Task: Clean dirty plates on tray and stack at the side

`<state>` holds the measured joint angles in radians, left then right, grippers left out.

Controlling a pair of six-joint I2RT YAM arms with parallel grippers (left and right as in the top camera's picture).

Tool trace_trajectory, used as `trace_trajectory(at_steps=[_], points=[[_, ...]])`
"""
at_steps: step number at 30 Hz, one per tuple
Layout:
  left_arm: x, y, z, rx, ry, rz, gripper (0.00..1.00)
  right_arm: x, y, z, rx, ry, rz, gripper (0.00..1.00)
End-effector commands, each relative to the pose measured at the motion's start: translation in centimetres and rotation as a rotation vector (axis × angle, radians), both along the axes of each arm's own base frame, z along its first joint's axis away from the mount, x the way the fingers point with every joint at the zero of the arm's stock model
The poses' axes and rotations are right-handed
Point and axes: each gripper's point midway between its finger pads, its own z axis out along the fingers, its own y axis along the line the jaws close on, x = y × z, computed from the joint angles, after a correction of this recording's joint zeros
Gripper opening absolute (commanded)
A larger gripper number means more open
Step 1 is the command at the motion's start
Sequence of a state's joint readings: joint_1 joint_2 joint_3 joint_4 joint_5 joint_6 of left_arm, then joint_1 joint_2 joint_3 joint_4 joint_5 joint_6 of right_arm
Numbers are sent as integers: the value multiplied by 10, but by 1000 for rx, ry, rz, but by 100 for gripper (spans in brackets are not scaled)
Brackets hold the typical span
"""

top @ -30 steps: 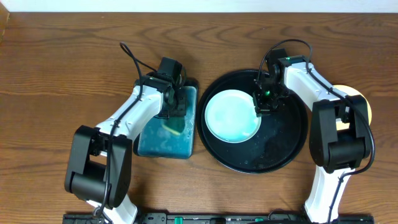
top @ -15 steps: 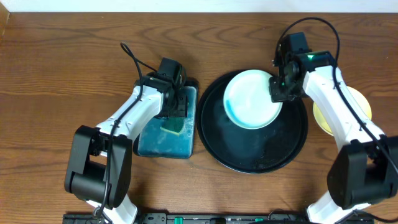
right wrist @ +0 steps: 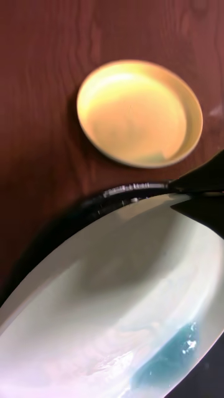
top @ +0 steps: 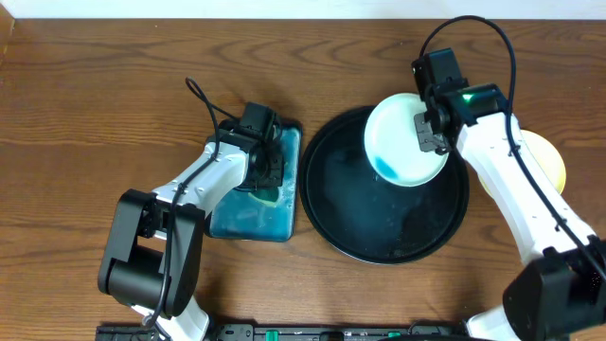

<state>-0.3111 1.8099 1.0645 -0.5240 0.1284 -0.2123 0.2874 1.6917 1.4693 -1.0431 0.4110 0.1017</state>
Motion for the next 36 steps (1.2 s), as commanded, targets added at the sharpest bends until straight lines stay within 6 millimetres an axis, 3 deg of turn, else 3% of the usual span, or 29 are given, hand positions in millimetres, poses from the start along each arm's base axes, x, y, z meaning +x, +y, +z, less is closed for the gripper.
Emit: trace_trajectory(at_steps=[1,7,8,10,15,25,36], points=[[-8,5,-8,17,27,7,7,0,-8,29,-66,-90,-9,1],[3,2,18,-9,-41,26,7,-3,-18,50,-106,-150,-30,1],[5,2,23,-14,-57,27,15,-3,-20,54,-118,-162,-34,1],[7,1,31,-21,-79,28,40,-4,-21,60,-138,-180,-32,1],[3,3,28,-16,-64,29,56,-4,-14,67,-182,-194,17,1],[-3,5,24,-10,-43,29,56,-8,5,91,-386,-251,101,1],[-3,5,24,-10,-44,30,56,-18,41,113,-532,-326,203,1]])
